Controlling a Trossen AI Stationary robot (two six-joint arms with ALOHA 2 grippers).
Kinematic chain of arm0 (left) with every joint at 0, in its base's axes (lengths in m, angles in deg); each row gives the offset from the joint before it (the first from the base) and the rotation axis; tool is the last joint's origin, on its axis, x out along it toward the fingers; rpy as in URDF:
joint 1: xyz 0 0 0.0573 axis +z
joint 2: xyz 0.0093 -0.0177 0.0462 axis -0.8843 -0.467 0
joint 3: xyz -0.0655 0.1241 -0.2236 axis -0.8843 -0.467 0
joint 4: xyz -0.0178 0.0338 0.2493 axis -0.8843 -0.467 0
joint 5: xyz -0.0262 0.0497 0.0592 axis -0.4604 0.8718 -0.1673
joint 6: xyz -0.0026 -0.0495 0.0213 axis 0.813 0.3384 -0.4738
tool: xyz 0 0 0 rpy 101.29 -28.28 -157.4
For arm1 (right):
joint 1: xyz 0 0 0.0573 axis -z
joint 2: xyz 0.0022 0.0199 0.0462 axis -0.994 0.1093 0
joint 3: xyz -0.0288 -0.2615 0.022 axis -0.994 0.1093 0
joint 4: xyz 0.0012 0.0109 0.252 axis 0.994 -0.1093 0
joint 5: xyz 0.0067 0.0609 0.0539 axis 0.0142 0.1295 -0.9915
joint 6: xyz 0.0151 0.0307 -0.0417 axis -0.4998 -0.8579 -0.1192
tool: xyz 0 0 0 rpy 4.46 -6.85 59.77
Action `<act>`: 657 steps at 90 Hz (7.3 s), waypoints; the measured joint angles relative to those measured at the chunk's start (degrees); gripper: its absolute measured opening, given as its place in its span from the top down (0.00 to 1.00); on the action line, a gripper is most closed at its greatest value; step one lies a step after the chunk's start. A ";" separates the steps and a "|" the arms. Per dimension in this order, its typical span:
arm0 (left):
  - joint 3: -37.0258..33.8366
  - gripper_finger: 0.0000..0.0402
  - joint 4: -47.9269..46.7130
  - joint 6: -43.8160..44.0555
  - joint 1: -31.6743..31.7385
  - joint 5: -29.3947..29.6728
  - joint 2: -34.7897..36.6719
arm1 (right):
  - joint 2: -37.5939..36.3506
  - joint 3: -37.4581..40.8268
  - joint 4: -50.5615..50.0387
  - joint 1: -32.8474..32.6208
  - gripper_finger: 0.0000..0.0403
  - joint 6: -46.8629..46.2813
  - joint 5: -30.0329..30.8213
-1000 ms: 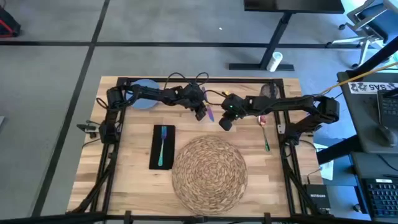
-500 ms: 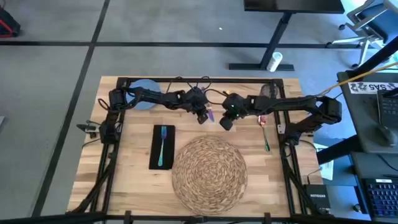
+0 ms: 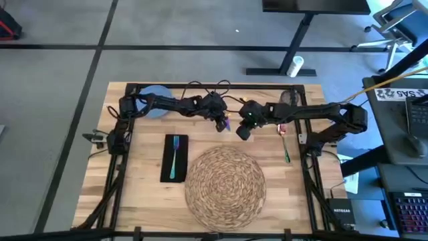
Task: Set table place
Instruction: Put the blue table knife on top of the brown placemat
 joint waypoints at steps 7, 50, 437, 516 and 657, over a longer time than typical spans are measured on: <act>0.96 1.00 -2.01 -0.94 -0.39 1.30 -0.99 | 0.00 0.00 -0.32 0.00 1.00 -0.02 0.00; 1.52 1.00 -6.09 -0.11 -1.09 1.98 -0.97 | 0.00 0.00 -1.44 0.00 1.00 -1.17 -0.28; 4.98 1.00 -7.51 12.50 -9.00 2.42 -3.28 | -9.29 12.85 10.43 -0.04 1.00 -20.88 -7.58; 5.13 1.00 -6.90 12.53 -8.35 1.52 -4.73 | 9.62 12.74 24.47 0.02 0.80 -27.06 -14.51; 3.53 1.00 -3.75 11.47 -8.39 -0.01 -5.32 | 17.45 19.23 48.77 4.66 0.79 -23.93 -9.81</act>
